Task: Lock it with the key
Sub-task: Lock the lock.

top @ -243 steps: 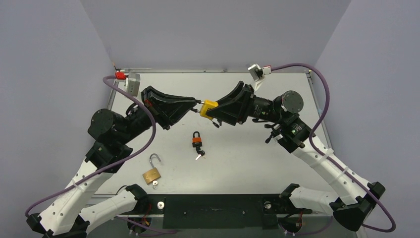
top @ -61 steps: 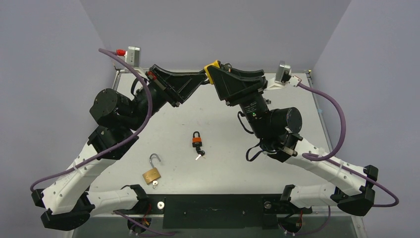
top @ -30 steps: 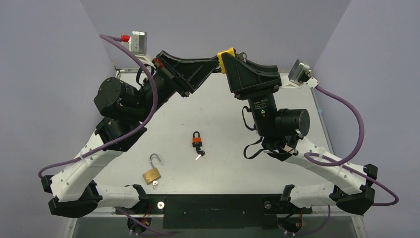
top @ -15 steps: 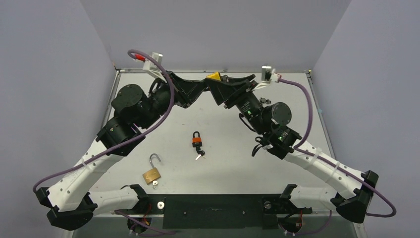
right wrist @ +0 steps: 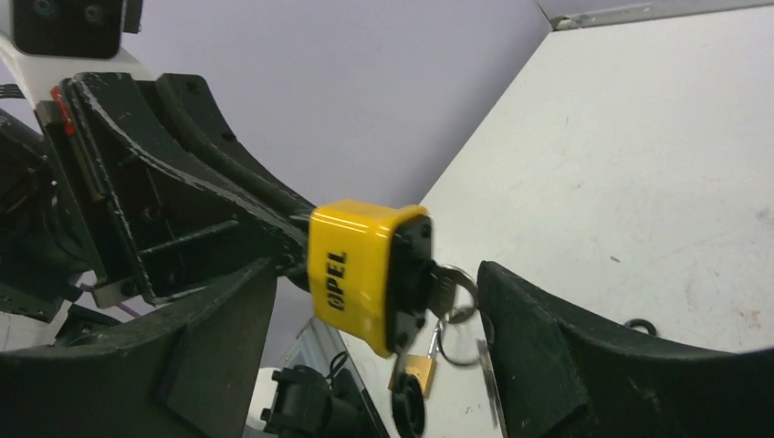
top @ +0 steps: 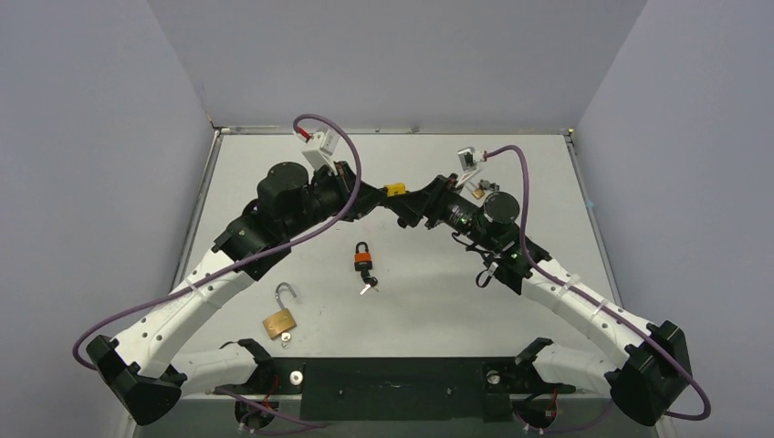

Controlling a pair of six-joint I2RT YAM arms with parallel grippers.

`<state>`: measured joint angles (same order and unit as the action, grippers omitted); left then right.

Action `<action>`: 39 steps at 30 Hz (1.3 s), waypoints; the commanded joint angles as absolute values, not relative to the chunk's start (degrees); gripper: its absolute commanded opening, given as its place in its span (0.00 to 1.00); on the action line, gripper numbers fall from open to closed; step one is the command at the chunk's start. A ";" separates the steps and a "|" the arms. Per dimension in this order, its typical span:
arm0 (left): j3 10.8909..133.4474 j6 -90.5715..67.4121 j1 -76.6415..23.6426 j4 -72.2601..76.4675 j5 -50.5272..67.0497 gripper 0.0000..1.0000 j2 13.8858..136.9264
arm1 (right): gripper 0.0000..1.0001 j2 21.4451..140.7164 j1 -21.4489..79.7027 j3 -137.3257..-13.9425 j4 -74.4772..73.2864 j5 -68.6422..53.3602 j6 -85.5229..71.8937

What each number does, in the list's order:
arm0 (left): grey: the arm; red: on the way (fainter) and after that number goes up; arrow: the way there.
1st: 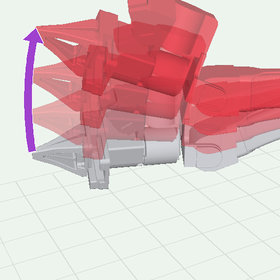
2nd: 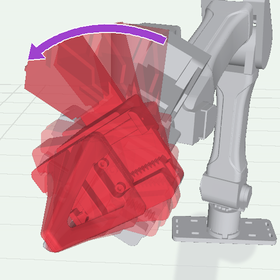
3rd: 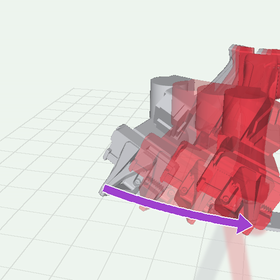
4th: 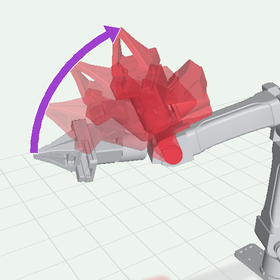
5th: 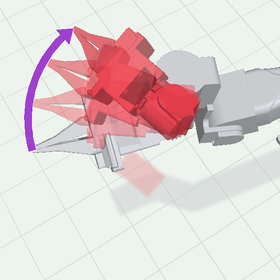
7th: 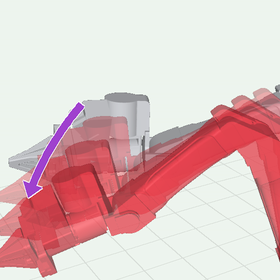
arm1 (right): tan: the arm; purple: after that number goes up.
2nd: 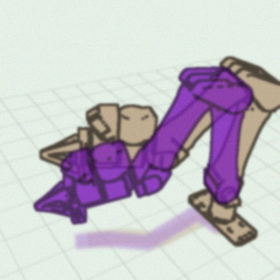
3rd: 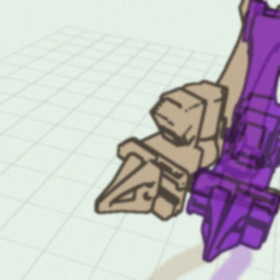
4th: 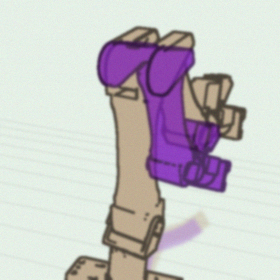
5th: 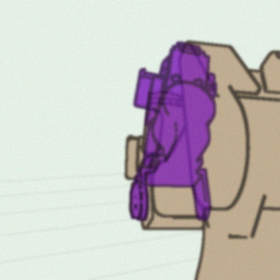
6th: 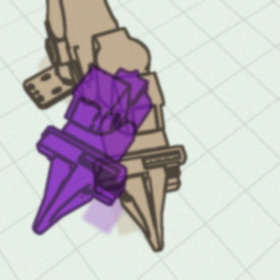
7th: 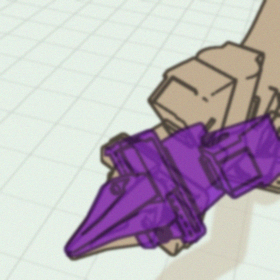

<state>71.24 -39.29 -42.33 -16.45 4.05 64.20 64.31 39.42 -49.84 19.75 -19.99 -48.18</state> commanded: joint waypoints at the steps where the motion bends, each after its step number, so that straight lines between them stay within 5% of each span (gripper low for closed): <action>1: 72.44 -40.32 -39.36 -6.67 11.12 0.00 61.72 | 0.76 62.42 35.60 -45.10 26.22 -28.62 -52.50; 19: 80.17 -35.54 -33.37 -14.24 36.26 0.00 60.49 | 0.72 50.40 28.82 -38.37 38.40 -42.61 -54.18; 31: 79.88 -38.83 -33.39 -11.76 43.13 0.00 60.32 | 0.55 44.66 36.92 -47.37 11.66 -31.70 -35.06; 39: 78.99 -39.77 -33.40 -11.09 43.41 0.00 60.05 | 0.44 47.26 38.68 -49.77 9.64 -29.88 -33.59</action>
<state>77.76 -38.65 -33.65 -16.82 41.91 61.60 45.82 38.30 -46.87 11.14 -32.10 -36.47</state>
